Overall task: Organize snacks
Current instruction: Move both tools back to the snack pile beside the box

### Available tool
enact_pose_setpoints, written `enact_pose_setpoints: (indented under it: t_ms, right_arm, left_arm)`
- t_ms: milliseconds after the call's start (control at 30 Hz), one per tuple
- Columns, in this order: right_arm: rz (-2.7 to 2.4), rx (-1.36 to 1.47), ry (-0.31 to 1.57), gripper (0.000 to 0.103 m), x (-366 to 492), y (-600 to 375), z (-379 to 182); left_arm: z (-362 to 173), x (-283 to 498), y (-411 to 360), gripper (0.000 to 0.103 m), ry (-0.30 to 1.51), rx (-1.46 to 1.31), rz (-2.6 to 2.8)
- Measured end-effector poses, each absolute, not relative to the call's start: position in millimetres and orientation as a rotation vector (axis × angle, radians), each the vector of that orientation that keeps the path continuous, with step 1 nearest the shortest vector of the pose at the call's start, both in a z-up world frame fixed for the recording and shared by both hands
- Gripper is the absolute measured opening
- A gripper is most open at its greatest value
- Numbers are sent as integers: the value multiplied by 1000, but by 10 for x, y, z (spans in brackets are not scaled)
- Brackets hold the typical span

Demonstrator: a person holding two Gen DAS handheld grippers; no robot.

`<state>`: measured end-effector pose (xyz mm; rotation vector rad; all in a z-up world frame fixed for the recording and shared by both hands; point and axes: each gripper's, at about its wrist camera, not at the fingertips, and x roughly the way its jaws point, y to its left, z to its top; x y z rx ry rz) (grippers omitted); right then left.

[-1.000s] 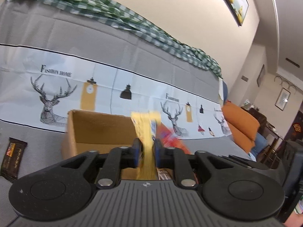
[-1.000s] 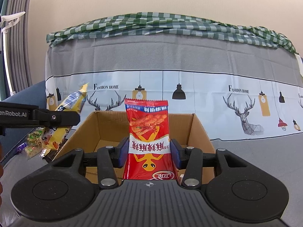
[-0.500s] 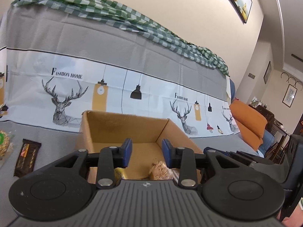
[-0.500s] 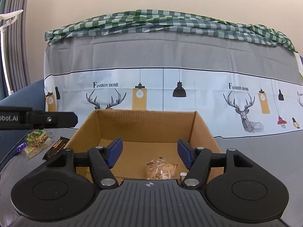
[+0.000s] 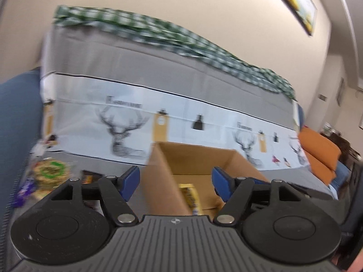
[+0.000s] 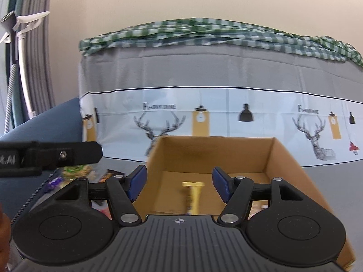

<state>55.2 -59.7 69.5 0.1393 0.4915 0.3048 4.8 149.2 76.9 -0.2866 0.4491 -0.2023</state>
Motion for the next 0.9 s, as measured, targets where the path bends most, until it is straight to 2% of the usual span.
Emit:
enact_pose_setpoints:
  t_ms: [167,267,333,400,567,900]
  right_arm:
    - [370,110,477,56,441,-204,711]
    - [410,102,477,49,401,9,708]
    - [434,102,483,47,386,150,698]
    - [454,102,488,45,358,270,675]
    - [512,70,492,42,292,570,595]
    - [589,-1,513,42,297,929,380]
  left_arm:
    - [788,-47,1829,73,462,-306,-159]
    - [775,-70,2008,60,472,-330,-121]
    - [754,-48,2126,42,483,-350,-83]
    - [739,-13,2243,34,488,-374,-43]
    - [666,91,2488,32,534,-414,78]
    - [390,271,2798,32,702,-464,213]
